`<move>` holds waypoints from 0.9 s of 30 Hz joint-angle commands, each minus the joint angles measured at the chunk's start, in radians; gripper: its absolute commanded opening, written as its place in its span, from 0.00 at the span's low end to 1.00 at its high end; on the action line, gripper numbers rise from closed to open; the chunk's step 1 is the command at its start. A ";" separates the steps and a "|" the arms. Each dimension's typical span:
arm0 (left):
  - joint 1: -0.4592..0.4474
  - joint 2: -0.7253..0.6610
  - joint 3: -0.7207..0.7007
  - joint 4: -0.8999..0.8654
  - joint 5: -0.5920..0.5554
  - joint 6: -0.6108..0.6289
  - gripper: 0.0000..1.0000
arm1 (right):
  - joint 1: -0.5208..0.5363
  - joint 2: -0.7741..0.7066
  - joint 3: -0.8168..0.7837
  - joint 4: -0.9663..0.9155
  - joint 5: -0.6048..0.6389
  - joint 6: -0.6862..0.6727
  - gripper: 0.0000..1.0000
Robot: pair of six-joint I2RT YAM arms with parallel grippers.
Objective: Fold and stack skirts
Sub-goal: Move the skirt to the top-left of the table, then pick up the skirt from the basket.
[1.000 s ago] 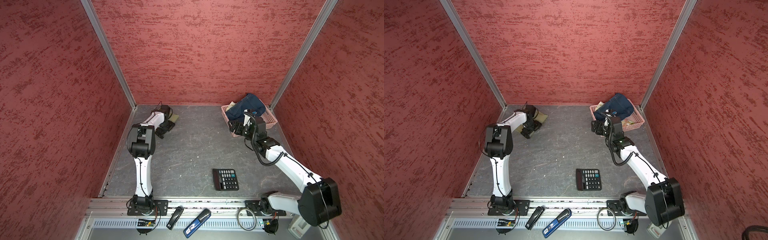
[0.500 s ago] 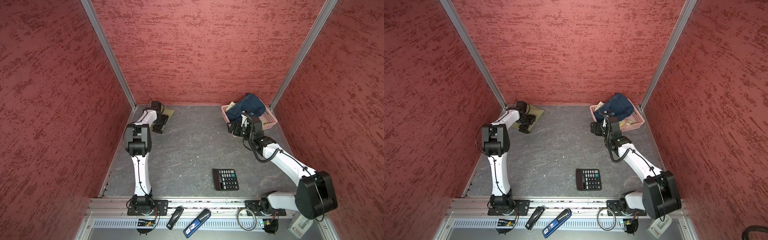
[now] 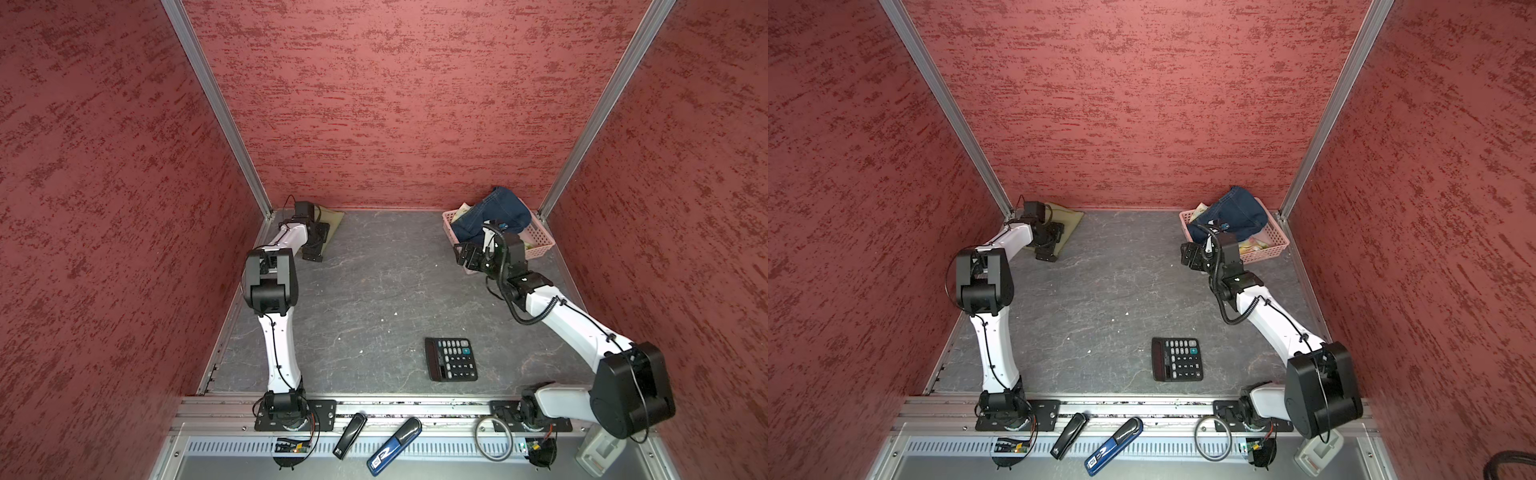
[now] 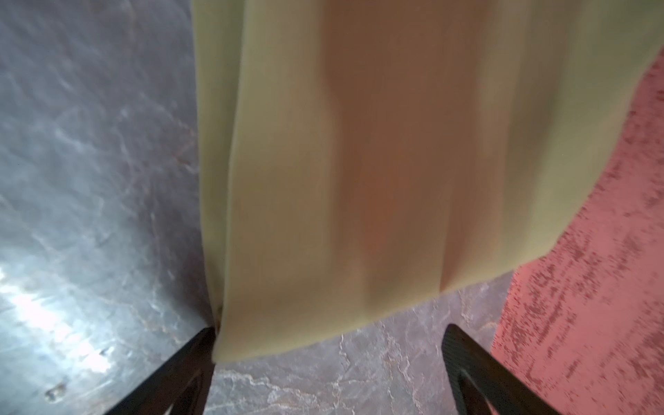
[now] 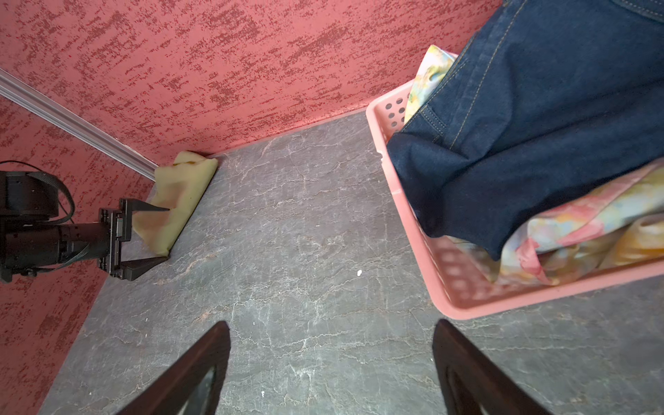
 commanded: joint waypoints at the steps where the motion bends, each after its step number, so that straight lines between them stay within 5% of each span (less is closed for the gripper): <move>1: -0.047 -0.099 -0.022 0.143 0.015 0.086 1.00 | -0.002 -0.012 0.045 -0.022 0.036 -0.012 0.89; 12: -0.240 -0.446 -0.353 0.260 0.049 0.528 1.00 | -0.015 0.132 0.275 -0.174 0.197 -0.012 0.90; 20: -0.508 -0.648 -0.524 0.284 0.138 0.985 1.00 | -0.212 0.411 0.607 -0.336 0.199 0.043 0.86; 23: -0.561 -0.732 -0.576 0.310 0.182 0.978 1.00 | -0.300 0.517 0.726 -0.368 0.183 0.068 0.86; 27: -0.536 -0.834 -0.541 0.309 0.229 0.713 0.99 | -0.386 0.654 0.839 -0.385 0.197 0.097 0.85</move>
